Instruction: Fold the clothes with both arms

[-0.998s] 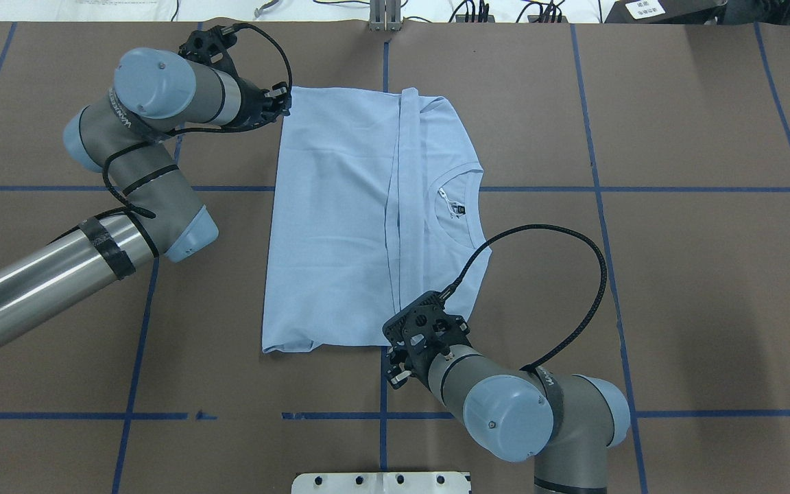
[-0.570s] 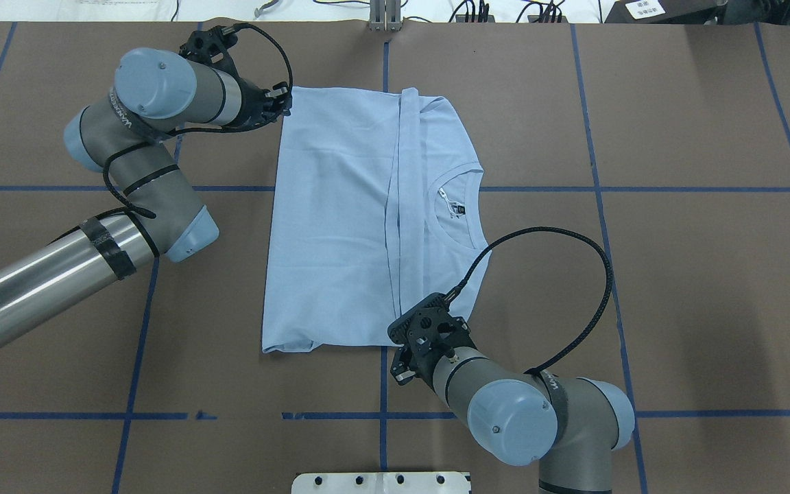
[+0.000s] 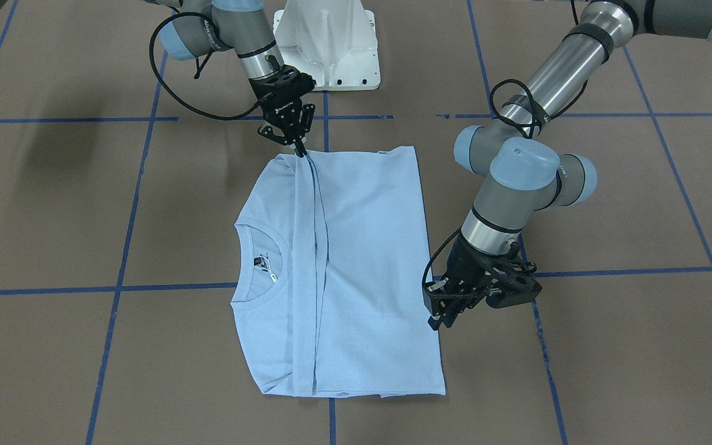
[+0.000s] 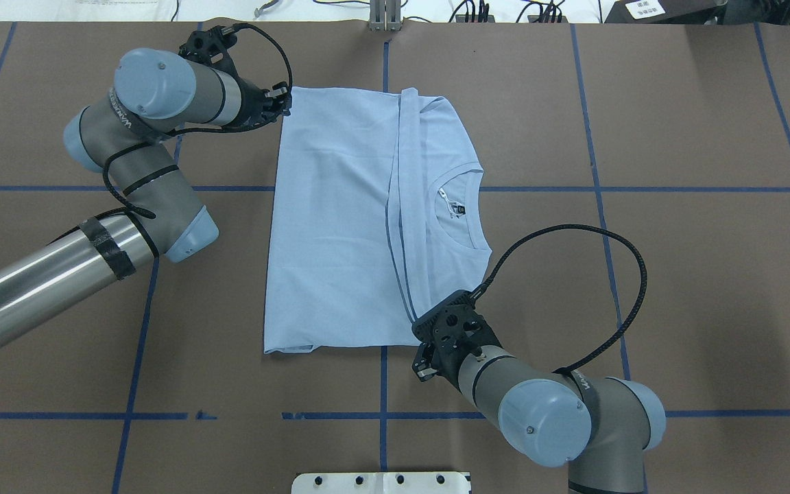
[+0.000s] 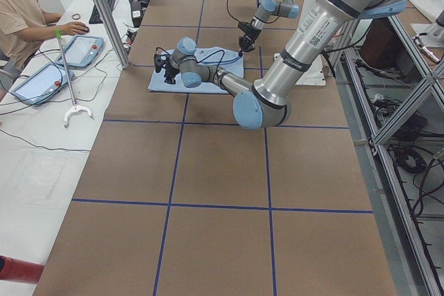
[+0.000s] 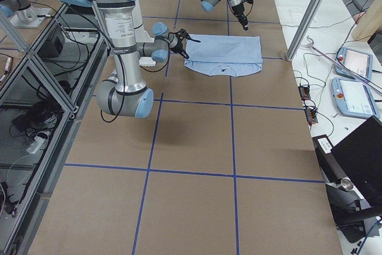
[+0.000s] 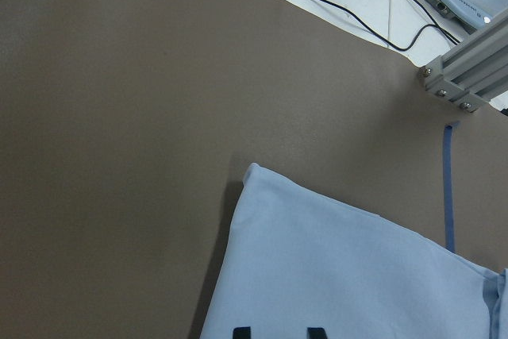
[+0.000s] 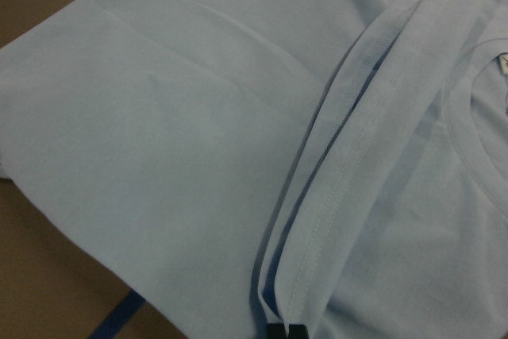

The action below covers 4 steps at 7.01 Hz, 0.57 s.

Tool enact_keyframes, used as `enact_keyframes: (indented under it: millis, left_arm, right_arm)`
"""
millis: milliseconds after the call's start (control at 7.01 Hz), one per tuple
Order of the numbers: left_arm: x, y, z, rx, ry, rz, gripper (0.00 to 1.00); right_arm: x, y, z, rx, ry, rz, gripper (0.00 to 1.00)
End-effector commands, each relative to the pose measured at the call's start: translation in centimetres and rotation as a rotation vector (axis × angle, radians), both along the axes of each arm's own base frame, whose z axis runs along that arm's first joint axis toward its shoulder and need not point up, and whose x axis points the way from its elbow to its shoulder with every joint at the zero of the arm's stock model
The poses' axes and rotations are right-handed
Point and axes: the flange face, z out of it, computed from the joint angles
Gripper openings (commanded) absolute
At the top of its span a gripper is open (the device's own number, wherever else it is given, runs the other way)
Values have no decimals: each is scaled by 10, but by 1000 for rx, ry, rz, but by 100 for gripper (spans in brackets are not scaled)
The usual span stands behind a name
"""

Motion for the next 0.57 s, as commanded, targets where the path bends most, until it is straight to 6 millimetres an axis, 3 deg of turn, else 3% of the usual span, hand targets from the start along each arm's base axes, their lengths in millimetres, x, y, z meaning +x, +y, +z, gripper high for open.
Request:
enact_keyframes:
  millis: [0, 285, 428]
  left_arm:
    - [3, 2, -1, 1, 0, 2, 36]
    - [3, 2, 1, 0, -3, 3, 36]
    - [3, 2, 3, -1, -6, 2, 36]
  right_arm:
    - [15, 4, 18, -112, -39, 53, 0]
    - [19, 5, 34, -189, -50, 80, 0]
    - [24, 8, 47, -205, -29, 65, 19]
